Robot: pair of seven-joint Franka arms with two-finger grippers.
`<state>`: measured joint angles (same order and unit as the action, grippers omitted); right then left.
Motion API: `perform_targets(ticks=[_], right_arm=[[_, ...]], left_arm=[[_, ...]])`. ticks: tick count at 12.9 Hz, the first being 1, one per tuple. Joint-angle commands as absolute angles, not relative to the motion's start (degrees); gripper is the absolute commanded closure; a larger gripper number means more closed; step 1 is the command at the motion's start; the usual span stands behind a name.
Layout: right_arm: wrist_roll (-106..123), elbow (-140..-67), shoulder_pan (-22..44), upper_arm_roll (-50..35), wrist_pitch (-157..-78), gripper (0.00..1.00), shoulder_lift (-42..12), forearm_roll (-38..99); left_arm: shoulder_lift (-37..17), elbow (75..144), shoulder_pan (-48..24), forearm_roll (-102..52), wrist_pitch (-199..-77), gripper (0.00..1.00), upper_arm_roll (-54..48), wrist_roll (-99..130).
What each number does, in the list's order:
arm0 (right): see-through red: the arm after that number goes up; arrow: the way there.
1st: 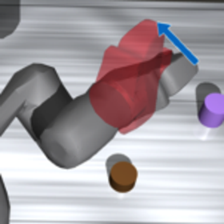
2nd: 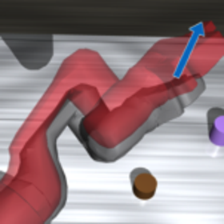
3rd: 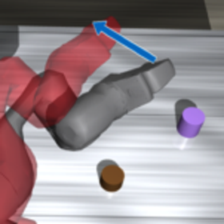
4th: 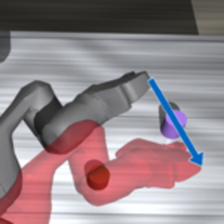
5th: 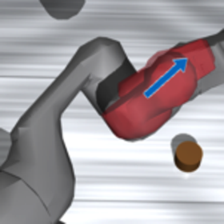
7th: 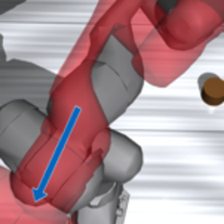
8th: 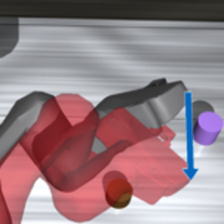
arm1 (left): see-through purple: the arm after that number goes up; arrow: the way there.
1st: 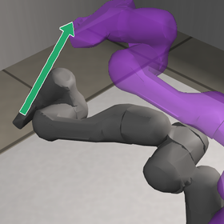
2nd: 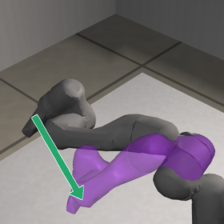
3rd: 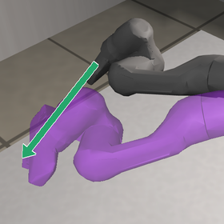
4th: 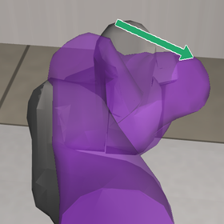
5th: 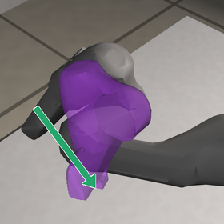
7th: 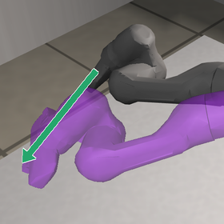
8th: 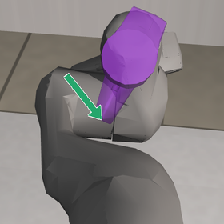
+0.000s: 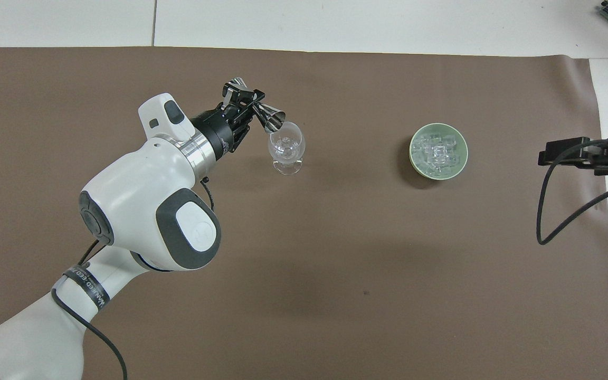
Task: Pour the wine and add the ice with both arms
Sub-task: 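Hold the cup tilted over the glass while the right gripper shifts inward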
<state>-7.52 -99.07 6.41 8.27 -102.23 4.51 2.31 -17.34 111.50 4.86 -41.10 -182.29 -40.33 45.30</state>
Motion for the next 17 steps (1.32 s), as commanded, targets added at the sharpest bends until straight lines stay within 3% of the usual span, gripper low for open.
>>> perform_targets(ticks=[1,14,17], right_arm=[[-8.0,-99.93,6.07,8.0,-103.18,0.0,4.75,3.78],[-8.61,-101.07,6.24,7.91,-106.43,0.0,5.01,3.69],[-8.7,-103.96,7.29,7.91,-110.45,0.0,4.13,3.78]], left_arm=[[-18.81,109.95,4.48,-38.85,-183.25,1.0,-40.08,45.18],[-18.9,110.3,4.66,-36.21,-183.25,1.0,-39.99,41.49],[-18.9,110.39,4.75,-36.21,-183.25,1.0,-39.99,41.04]])
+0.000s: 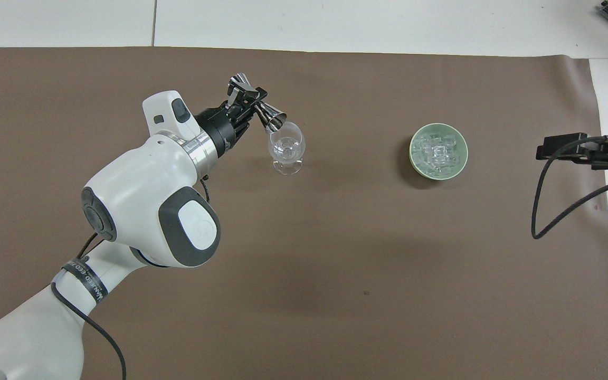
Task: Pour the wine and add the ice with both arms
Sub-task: 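Reach the right gripper down into the green ice bowl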
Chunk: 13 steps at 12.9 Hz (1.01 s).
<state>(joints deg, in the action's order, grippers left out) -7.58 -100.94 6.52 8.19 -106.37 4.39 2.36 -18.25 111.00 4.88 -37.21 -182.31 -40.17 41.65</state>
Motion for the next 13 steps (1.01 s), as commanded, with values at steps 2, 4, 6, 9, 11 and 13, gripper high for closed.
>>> perform_targets(ticks=[2,4,6,9,11,13], right_arm=[[-12.63,-105.64,9.22,7.91,-113.98,0.0,2.47,3.78],[-13.89,-105.38,9.93,7.91,-116.79,0.0,0.8,3.69],[-13.97,-105.38,9.93,7.91,-117.16,0.0,-0.61,3.69],[-14.06,-105.21,9.93,7.91,-119.34,0.0,-2.98,3.69],[-14.41,-105.12,10.11,7.91,-121.81,0.0,-4.91,3.69],[-14.5,-105.12,10.63,7.91,-124.53,0.0,-6.85,3.69]], left_arm=[[-18.9,110.39,4.75,-36.21,-183.25,1.0,-39.9,40.26],[-18.9,110.39,4.75,-36.21,-183.34,1.0,-39.9,40.08],[-18.9,110.39,4.75,-36.21,-183.25,1.0,-39.9,38.59],[-18.9,110.39,4.75,-36.12,-183.25,1.0,-39.81,38.23],[-18.81,110.48,4.75,-36.12,-183.34,1.0,-39.81,37.53],[-18.81,110.57,4.75,-36.12,-183.69,1.0,-39.81,37.44]])
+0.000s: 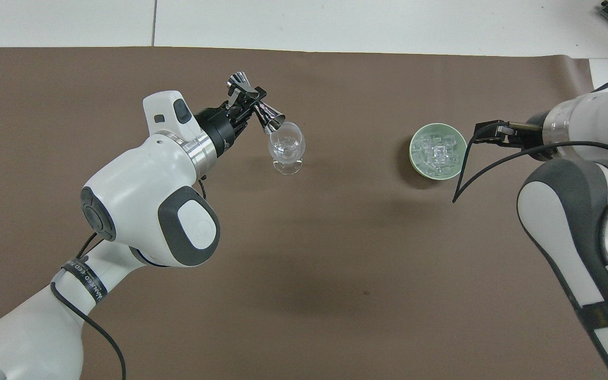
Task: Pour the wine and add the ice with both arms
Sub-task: 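Reach the right gripper down into the green ice bowl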
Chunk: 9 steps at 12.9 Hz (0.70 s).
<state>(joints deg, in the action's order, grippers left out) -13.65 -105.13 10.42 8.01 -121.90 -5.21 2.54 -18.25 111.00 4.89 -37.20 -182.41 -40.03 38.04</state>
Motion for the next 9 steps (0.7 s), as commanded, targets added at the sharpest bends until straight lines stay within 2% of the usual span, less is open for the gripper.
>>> perform_targets(ticks=[1,9], right_arm=[[-14.33,-105.12,10.63,7.91,-125.15,0.0,-7.46,3.69],[-3.6,-103.36,11.69,7.82,-125.86,0.0,-12.3,-0.09]], left_arm=[[-18.81,110.65,4.75,-36.12,-183.78,1.0,-39.81,37.27],[-18.72,111.18,4.75,-36.04,-185.27,1.0,-39.81,35.86]])
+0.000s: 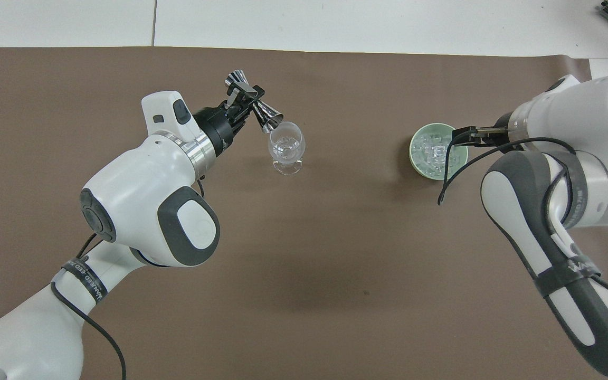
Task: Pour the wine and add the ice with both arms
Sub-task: 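Reach the right gripper down into the green ice bowl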
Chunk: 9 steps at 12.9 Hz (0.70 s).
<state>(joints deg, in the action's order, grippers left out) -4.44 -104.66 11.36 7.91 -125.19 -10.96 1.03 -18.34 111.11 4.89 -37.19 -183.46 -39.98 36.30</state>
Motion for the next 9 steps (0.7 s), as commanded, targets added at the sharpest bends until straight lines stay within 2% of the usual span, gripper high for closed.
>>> perform_targets(ticks=[1,9], right_arm=[[-3.86,-103.27,11.78,7.82,-126.03,0.0,-12.91,0.35],[-8.61,-102.92,13.8,7.82,-132.88,0.0,-18.01,0.7]], left_arm=[[-18.81,111.18,4.75,-36.04,-185.45,1.0,-39.81,35.6],[-18.9,110.92,4.48,-35.68,-186.06,1.0,-39.81,35.51]])
